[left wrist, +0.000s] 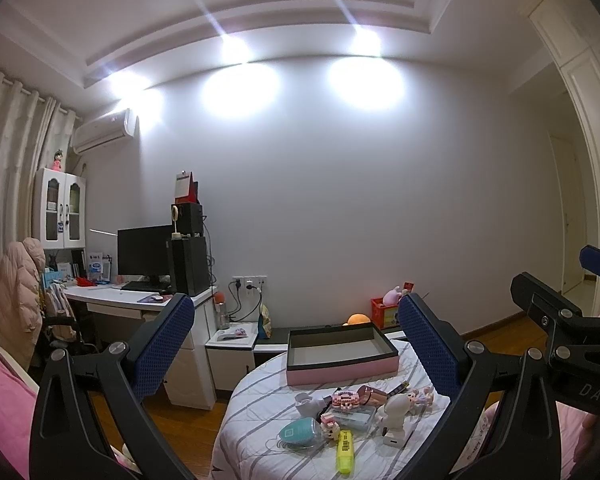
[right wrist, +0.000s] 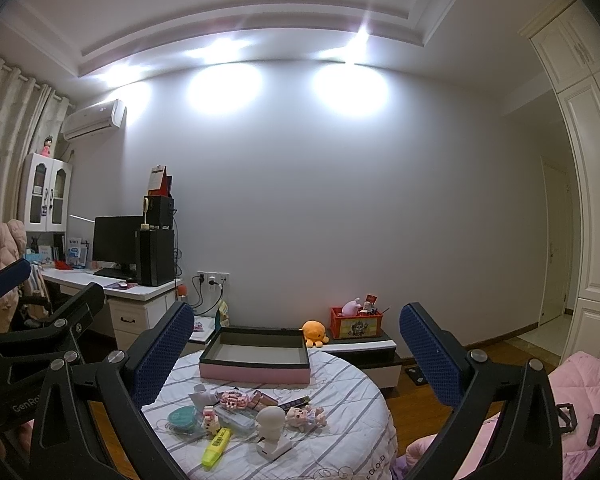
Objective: Organize rigid objects
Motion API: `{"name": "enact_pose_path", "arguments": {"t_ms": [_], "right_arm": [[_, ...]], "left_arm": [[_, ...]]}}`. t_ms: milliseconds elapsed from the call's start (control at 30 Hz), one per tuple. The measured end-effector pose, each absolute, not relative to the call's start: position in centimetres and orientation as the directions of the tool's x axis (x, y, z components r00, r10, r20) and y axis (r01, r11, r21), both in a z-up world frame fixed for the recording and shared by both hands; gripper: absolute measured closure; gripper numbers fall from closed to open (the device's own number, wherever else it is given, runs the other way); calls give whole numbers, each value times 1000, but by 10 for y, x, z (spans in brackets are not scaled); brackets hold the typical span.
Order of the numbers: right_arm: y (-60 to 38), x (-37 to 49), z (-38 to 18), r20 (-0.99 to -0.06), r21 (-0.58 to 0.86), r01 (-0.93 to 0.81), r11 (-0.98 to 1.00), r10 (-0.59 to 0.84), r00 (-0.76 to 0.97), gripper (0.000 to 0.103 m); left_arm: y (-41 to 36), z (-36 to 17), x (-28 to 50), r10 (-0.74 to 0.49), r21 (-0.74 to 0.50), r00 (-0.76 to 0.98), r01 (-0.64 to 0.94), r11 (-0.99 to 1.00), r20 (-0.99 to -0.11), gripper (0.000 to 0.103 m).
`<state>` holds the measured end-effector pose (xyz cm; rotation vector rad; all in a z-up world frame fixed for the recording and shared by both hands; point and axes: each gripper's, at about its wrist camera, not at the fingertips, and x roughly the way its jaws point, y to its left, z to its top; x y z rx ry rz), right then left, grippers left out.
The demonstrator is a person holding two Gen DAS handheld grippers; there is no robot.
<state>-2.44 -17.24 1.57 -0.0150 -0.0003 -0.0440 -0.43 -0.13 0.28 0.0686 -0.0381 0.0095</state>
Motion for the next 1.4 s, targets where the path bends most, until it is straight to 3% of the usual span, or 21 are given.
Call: {"name": "enact_pose_path", "arguments": {"t_ms": [1100,1400], "right_arm": [[-172,-24,13,-22,-25,40,999,-41,999,0],[-175,17,-23,-118,-41,22,999,-26,993,0]], "left_arm": [[0,-8,1,-5,69,1000,3,998,27,0],[1,-54,50,-53,41,995,57,998,-90,0]]}}
